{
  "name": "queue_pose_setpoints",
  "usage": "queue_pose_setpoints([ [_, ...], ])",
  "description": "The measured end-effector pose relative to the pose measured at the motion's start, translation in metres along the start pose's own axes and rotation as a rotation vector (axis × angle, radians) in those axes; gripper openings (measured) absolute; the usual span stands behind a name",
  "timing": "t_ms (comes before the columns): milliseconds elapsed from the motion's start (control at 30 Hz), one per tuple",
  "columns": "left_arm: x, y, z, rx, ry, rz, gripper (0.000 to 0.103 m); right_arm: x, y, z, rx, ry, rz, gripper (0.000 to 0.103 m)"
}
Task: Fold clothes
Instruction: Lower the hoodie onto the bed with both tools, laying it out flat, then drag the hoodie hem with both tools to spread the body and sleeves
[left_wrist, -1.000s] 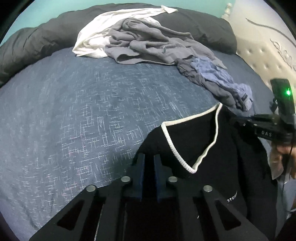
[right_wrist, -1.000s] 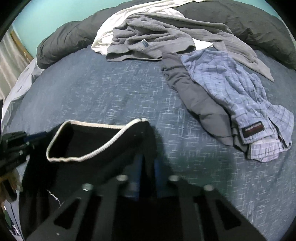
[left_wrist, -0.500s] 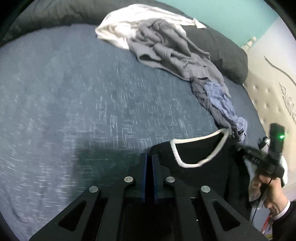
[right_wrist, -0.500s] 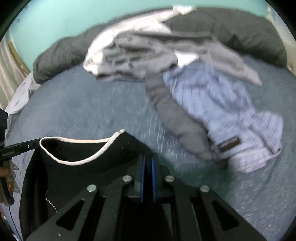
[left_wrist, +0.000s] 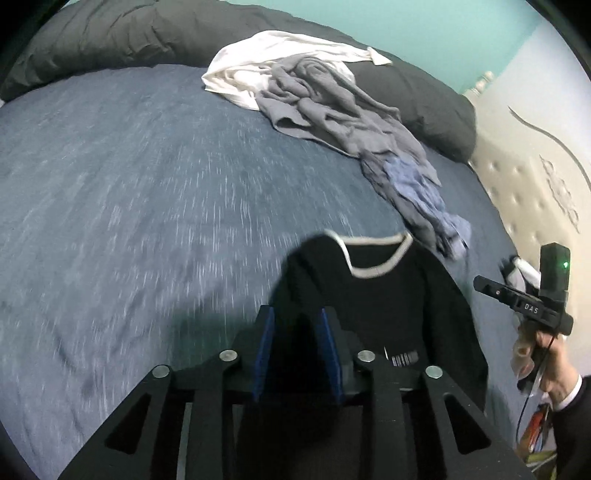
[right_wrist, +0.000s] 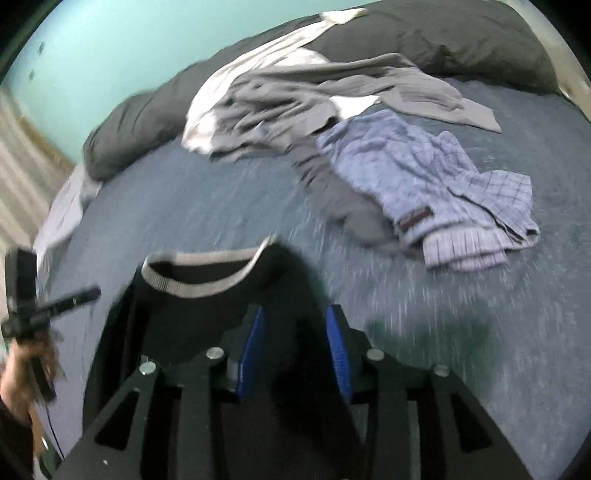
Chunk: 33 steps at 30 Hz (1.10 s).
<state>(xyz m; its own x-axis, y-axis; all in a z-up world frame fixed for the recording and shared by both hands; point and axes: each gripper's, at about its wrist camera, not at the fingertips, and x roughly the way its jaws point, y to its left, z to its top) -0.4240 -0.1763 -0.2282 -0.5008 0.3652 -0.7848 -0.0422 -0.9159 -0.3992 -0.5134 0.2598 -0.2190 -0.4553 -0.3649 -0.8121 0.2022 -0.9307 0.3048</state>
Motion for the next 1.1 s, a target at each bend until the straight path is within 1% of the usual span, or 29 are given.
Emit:
queue_pose_setpoints([
  [33,-0.007,-0.001,-0.009,-0.001,0.003,0.000,0.035,-0.005,0.004,-0.009,-0.007,0.019,0.010,0.044],
  [100,-0.020,-0.003,-0.027,-0.006,0.008,0.000,0.036,-0.015,0.013,-0.028,-0.018,0.054,0.028,0.048],
  [333,-0.058,-0.005,-0.089,-0.008,0.061,0.015,0.039,-0.040,0.040,-0.099,-0.018,0.141,0.073,0.049],
  [400,-0.065,-0.008,-0.104,0.003,0.077,0.015,0.039,-0.042,0.047,-0.113,-0.018,0.162,0.080,0.053],
  [500,-0.074,-0.010,-0.133,0.017,0.108,0.013,0.040,-0.046,0.057,-0.134,-0.024,0.191,0.093,0.055],
  [567,-0.078,-0.009,-0.155,0.007,0.138,0.007,0.040,-0.049,0.064,-0.145,-0.031,0.202,0.099,0.059],
  [733,-0.085,-0.005,-0.194,-0.007,0.167,0.015,0.041,-0.050,0.078,-0.173,-0.041,0.250,0.098,0.061],
  [833,-0.091,-0.002,-0.211,-0.016,0.165,0.022,0.042,-0.046,0.090,-0.188,-0.074,0.274,0.076,0.061],
  [933,-0.095,-0.001,-0.225,-0.017,0.170,0.027,0.042,-0.038,0.100,-0.201,-0.127,0.292,0.016,0.061],
  [1033,-0.097,0.002,-0.237,-0.028,0.174,0.030,0.042,-0.028,0.103,-0.212,-0.147,0.322,-0.034,0.061],
  [1100,-0.096,0.005,-0.245,-0.038,0.184,0.033,0.043,-0.023,0.101,-0.217,-0.146,0.322,-0.056,0.060],
])
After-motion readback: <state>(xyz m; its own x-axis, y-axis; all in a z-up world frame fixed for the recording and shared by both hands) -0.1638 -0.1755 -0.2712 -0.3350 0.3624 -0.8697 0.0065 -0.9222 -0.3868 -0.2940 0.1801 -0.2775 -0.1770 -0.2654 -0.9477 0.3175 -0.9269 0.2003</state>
